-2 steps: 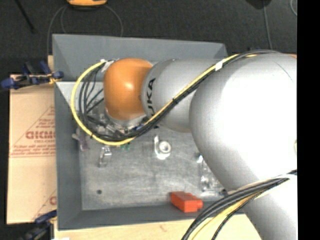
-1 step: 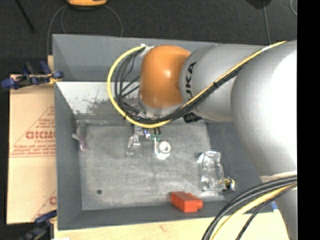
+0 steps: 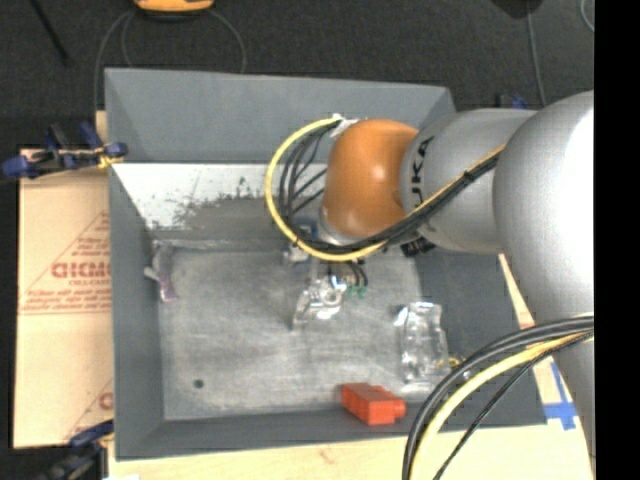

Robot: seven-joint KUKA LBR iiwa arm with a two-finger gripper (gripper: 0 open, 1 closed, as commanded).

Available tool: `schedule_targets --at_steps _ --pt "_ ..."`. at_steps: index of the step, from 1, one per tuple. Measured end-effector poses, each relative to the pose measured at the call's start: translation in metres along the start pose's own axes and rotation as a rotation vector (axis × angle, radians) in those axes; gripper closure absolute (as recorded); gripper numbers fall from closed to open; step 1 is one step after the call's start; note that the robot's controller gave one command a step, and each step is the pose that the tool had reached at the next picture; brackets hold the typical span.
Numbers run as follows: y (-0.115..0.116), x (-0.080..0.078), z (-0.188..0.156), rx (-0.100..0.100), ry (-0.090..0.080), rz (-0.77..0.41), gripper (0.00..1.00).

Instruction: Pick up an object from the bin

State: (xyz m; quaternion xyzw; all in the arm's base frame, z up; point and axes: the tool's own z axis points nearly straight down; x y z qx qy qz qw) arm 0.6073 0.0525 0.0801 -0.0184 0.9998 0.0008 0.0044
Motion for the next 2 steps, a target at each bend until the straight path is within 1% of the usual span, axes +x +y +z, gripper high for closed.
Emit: schedule_targets --at_steps 1,2 --pt "-0.037 0.007 -0.017 0.001 0.003 0.085 0.0" --pt "-0.05 0.006 0.003 -0.003 0.004 0.297 0.0"
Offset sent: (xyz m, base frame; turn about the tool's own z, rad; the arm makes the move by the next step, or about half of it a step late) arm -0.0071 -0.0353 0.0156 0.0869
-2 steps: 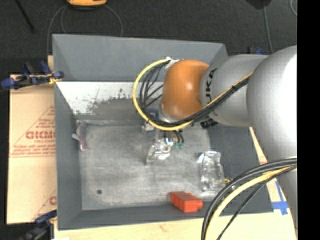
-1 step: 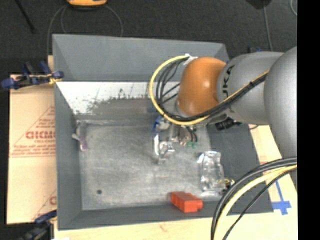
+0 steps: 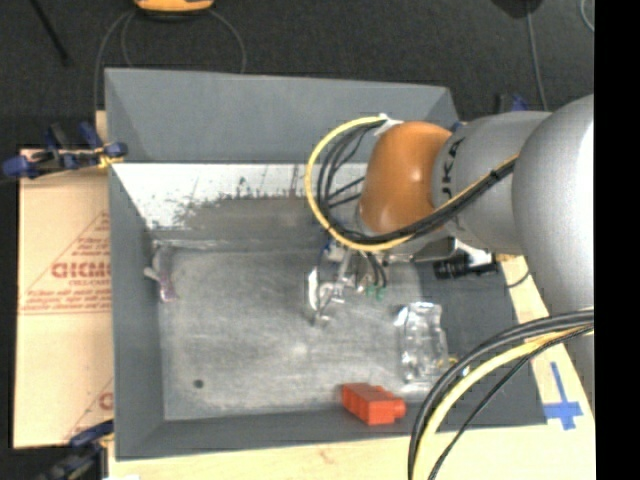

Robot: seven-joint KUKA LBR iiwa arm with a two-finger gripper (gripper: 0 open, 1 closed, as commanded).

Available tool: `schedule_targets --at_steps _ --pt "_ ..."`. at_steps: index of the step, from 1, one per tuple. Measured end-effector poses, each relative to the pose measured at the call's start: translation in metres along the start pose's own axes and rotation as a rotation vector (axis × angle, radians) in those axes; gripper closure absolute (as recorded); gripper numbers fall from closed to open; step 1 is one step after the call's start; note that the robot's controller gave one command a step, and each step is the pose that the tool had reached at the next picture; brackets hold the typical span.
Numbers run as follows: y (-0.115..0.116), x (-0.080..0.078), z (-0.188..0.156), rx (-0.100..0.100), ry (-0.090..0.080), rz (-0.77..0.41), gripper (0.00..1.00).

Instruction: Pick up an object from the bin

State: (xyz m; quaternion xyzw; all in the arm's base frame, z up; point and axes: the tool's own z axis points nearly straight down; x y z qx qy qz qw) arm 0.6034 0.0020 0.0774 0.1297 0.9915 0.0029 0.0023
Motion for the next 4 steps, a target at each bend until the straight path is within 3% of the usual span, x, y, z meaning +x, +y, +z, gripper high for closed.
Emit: schedule_targets --at_steps 1,2,3,4 --pt "-0.009 -0.017 -0.001 0.002 -0.002 0.121 0.0" --pt "-0.012 -0.022 0.0 0.0 -0.001 0.253 0.0" --pt "-0.011 -0.023 -0.003 -0.002 -0.002 0.253 1.0" --pt "-0.06 -0.019 -0.089 0.007 -0.008 0.207 1.0"
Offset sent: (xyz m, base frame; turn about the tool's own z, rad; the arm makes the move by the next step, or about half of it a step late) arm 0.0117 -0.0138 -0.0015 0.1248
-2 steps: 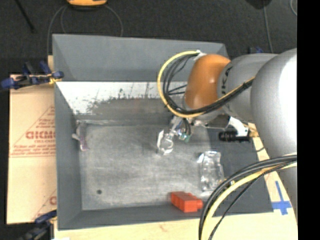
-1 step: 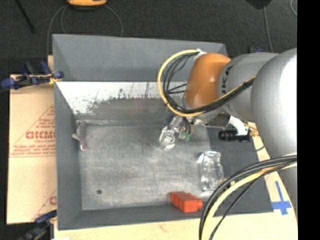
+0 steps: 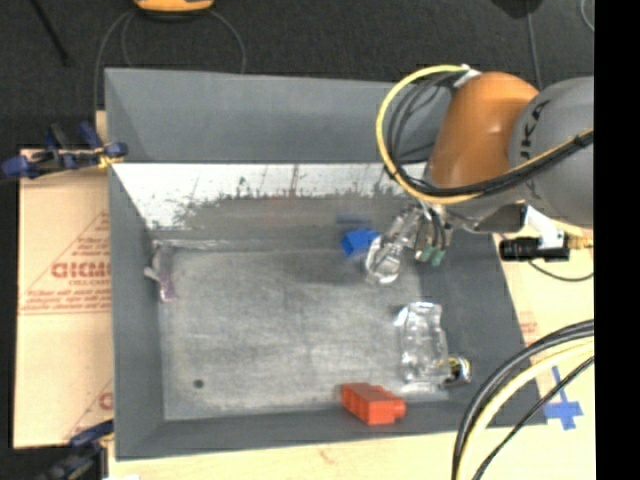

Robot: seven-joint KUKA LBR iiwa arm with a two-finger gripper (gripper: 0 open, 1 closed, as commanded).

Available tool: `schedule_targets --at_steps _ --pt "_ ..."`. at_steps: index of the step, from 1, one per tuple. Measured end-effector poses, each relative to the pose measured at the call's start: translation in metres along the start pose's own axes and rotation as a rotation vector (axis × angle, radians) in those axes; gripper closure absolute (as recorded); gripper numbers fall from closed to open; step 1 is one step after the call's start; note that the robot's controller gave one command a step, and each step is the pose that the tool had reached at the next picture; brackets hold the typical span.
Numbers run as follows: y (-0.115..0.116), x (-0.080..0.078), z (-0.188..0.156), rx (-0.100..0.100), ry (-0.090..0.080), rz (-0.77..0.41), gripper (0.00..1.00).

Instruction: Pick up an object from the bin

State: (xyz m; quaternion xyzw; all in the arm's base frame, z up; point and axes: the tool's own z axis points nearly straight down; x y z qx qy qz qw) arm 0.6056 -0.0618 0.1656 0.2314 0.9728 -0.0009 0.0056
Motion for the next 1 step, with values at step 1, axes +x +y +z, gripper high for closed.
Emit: schedule_targets --at_steps 1 --pt "-0.0014 -0.0052 -0.107 -0.004 0.0 0.048 1.0"
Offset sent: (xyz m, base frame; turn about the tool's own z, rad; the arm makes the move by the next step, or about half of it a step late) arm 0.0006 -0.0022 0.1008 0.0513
